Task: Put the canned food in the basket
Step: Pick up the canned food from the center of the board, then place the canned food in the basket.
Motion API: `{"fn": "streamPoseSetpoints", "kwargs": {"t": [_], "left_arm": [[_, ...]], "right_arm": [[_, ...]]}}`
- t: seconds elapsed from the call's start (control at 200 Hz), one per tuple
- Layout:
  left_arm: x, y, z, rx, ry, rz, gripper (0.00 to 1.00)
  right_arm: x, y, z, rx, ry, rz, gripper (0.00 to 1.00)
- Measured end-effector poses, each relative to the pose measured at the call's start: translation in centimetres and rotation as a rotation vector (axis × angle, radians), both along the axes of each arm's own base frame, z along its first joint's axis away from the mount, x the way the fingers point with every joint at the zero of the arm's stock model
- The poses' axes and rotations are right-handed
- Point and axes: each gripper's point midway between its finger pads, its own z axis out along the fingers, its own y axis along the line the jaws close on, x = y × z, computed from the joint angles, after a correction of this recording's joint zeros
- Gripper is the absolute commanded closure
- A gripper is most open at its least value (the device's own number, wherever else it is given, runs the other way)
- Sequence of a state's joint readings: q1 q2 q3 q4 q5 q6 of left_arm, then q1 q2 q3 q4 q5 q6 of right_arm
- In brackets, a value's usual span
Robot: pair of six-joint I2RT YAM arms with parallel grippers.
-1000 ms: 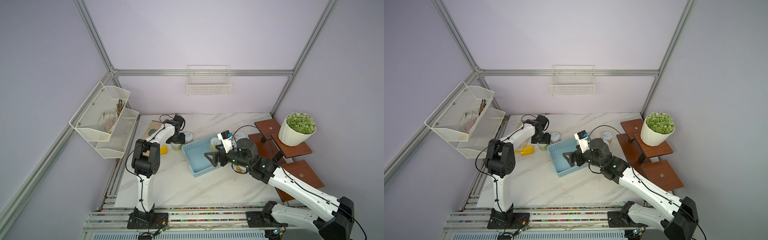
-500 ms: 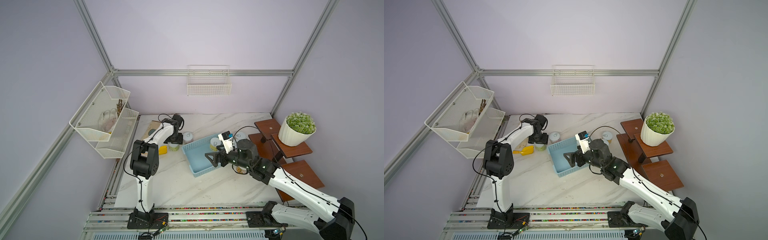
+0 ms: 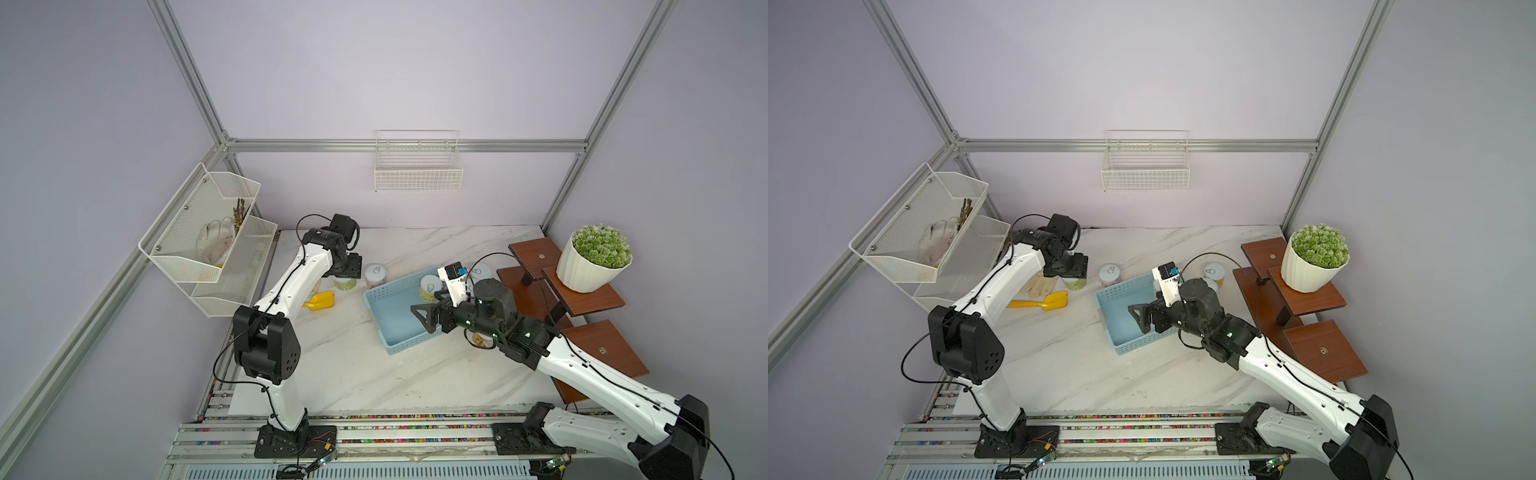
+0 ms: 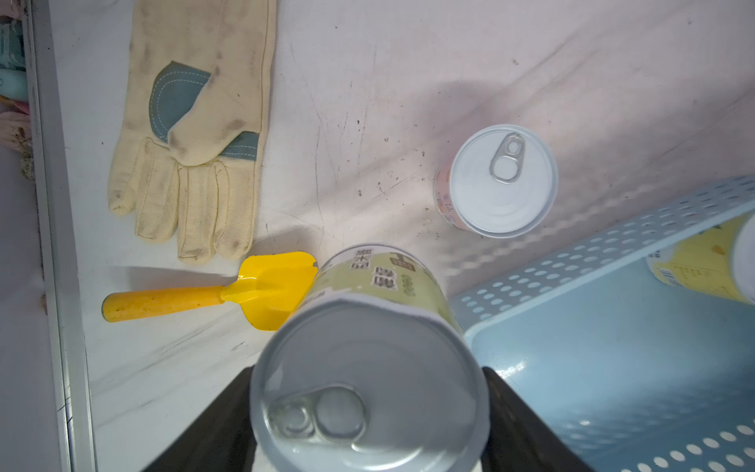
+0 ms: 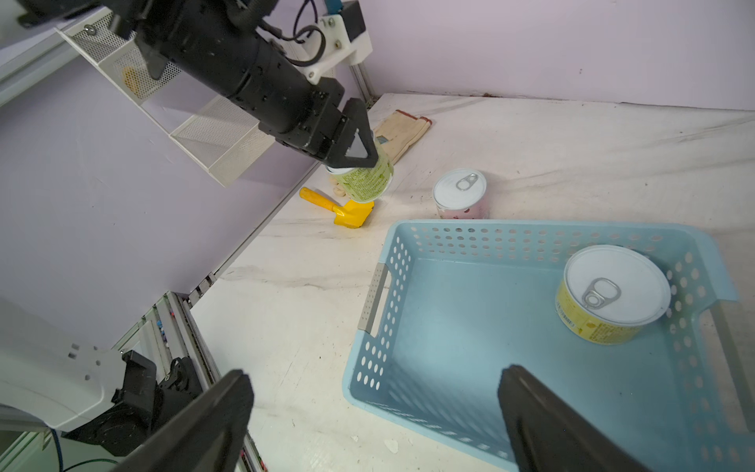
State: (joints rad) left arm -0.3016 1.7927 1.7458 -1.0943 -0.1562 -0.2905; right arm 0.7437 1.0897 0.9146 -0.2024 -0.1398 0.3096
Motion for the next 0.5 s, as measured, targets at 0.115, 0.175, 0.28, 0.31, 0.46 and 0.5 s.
{"fn": "streamPoseSetpoints", "kwargs": {"t": [0.115,0.175,0.28,0.31,0.46,0.5], "left_arm": [[-1.0,-2.3,0.8,-0.014,0.0,-0.063,0.25],[-1.5,-4.2,1.0,-0.021,0.001,-0.109,0.26],[-2.5,-7.6,1.5,-0.034,-0.001,-0.19,0.26],[-2.7,-8.5,1.7,-0.041,-0.004,-0.212,0.26],[-2.9,-12.5,1.6,-0.062,-0.005,-0.291,0.26],[-2.9,-13.5,1.3,-0.063,0.0,-0.305,0.26]], "right_arm": [[0.4,-0.6,-0.2,-0.009,-0.004,-0.041,0.0],[0.6,-1.0,-0.2,-0.013,-0.005,-0.064,0.0],[0.9,-1.9,0.0,-0.009,-0.008,-0.108,0.0],[0.9,-2.0,0.1,-0.009,-0.009,-0.114,0.0],[1.5,-4.3,-0.4,0.004,0.01,-0.173,0.0],[1.8,-5.3,-0.7,0.011,0.019,-0.199,0.0]]}}
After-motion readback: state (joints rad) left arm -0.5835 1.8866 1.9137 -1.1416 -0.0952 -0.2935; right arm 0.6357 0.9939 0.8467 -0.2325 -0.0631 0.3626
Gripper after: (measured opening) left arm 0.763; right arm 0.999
